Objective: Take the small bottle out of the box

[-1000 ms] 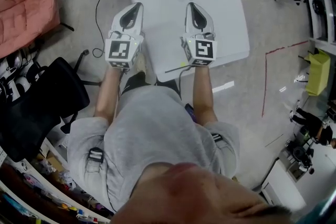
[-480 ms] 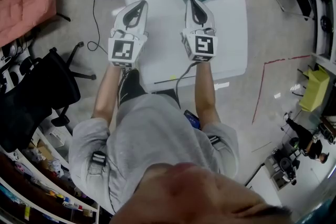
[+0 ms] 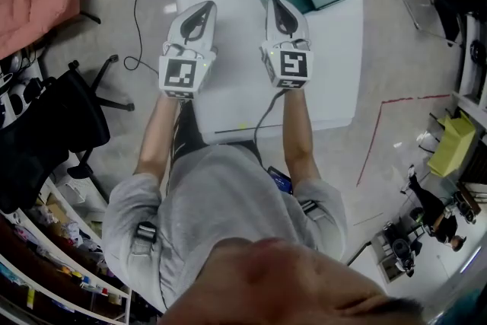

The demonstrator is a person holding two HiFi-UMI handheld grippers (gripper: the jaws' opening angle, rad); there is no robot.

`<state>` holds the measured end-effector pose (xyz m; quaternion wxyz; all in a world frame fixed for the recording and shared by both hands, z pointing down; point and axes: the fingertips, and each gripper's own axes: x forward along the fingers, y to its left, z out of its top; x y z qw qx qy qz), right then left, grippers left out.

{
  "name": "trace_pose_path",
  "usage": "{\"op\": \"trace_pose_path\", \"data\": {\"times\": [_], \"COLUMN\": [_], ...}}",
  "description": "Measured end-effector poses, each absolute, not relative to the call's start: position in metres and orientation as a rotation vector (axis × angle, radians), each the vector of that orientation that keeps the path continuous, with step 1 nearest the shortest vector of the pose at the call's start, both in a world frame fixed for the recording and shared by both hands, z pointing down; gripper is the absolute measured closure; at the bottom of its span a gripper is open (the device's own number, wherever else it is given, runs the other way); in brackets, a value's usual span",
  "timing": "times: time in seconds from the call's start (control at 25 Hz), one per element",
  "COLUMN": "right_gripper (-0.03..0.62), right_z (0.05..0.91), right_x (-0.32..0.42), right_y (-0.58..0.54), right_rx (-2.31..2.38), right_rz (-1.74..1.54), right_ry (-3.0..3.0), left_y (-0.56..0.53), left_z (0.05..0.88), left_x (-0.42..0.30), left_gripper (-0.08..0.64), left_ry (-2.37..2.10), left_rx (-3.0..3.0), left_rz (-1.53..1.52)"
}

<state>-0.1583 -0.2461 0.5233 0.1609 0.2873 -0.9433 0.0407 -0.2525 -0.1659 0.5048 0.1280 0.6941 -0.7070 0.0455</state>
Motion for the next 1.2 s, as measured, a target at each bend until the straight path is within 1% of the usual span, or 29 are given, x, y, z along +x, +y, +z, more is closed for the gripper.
{"op": "trace_pose_path", "data": {"times": [0.36,0.48,0.88,1.0,1.2], "right_gripper": [0.588,0.541,0.432,0.382,0.367], "right_z": [0.532,0.536,0.563,0.575,0.593], "right_x": [-0.18,-0.187,-0.214,-0.22,-0.23], "right_y": [-0.27,-0.278,-0.306,-0.311,-0.314], "right_rx": [0.776,0.757,0.722,0.706,0.71], "right_rz": [0.152,0.191,0.19,0.2,0.189], "right_ry": [-2.694,-2.696,-2.633,-2.607,-2.558], "left_y": [-0.175,-0.176,-0.174,-0.174,-0.17], "left_z": [0.512,0.513,0.518,0.521,0.529], "left_x": [-0.261,-0.264,-0.276,-0.278,-0.286], "left_gripper": [0.548,0.548,0.548,0.548,0.548], "left_ry": [-2.079,-2.086,-2.107,-2.106,-2.104], "left_rx": [1.96,1.943,1.899,1.888,1.871], "left_rz": [0.12,0.123,0.139,0.143,0.151]}}
